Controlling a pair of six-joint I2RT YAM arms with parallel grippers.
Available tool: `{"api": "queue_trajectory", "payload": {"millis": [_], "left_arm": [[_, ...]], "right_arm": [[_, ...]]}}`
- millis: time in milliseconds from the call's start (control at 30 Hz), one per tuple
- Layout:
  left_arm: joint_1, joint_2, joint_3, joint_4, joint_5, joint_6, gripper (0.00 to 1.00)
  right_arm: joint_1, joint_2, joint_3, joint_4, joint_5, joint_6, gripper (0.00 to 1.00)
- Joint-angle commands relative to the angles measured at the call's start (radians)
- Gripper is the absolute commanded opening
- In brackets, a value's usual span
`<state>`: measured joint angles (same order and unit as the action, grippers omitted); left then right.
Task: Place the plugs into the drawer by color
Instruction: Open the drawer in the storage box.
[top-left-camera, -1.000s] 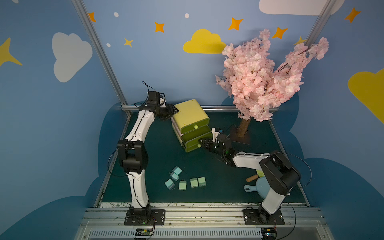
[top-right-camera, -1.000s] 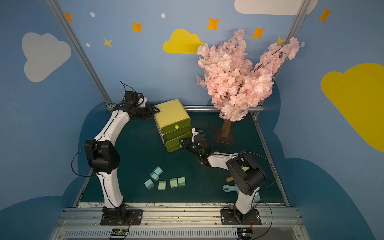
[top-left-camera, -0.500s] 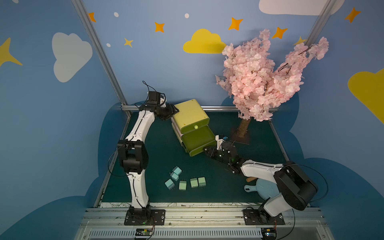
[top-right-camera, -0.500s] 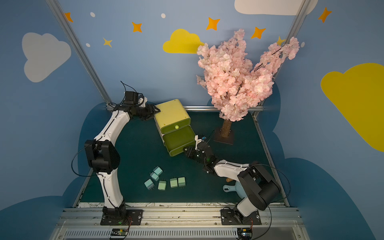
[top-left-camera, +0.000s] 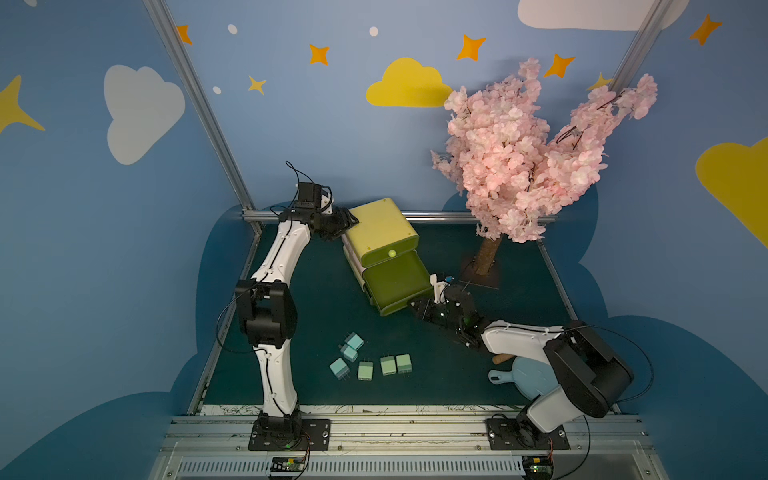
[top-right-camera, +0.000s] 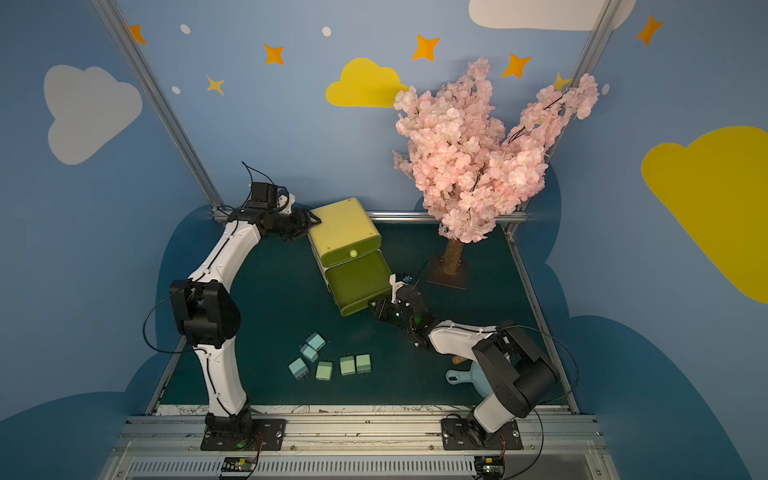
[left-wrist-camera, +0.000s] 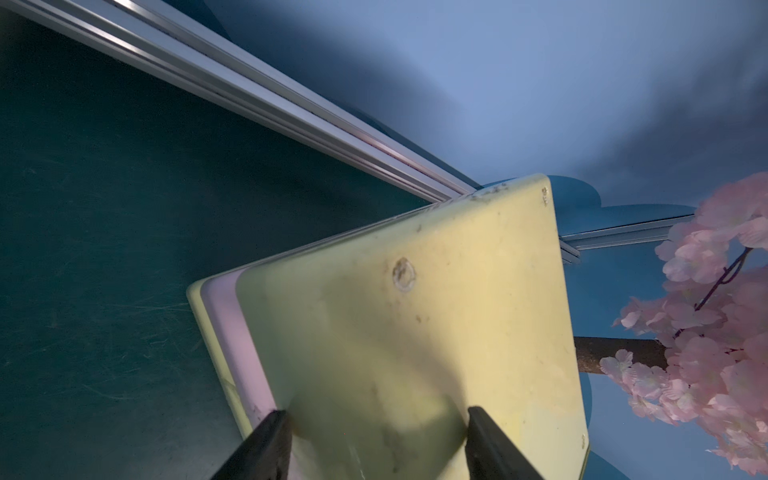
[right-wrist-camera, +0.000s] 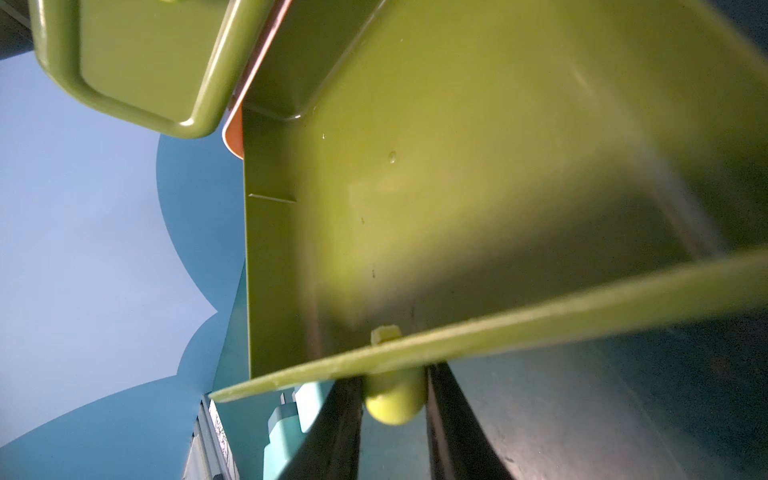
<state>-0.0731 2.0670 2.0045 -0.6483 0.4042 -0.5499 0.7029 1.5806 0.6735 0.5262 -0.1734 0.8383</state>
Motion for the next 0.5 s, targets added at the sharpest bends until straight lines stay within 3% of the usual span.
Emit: {"api": "queue_trajectory", "payload": {"millis": [0, 233, 467], "left_arm": [[-0.010, 0.028, -0.017, -0.067, -0.024, 0.018, 0.67], [-0.013, 0.026, -0.018, -0.063, -0.019, 0.016, 0.68], [-0.013, 0.021, -0.016, -0.065, -0.016, 0.019, 0.68]], "right_arm": [[0.004, 0.035, 0.046, -0.038, -0.024, -0.025, 0.31], [0.013, 0.041, 0.086, -0.062, -0.060, -0.082, 0.49], [0.006, -0.095, 0.030, -0.178, -0.055, -0.194, 0.62]]}}
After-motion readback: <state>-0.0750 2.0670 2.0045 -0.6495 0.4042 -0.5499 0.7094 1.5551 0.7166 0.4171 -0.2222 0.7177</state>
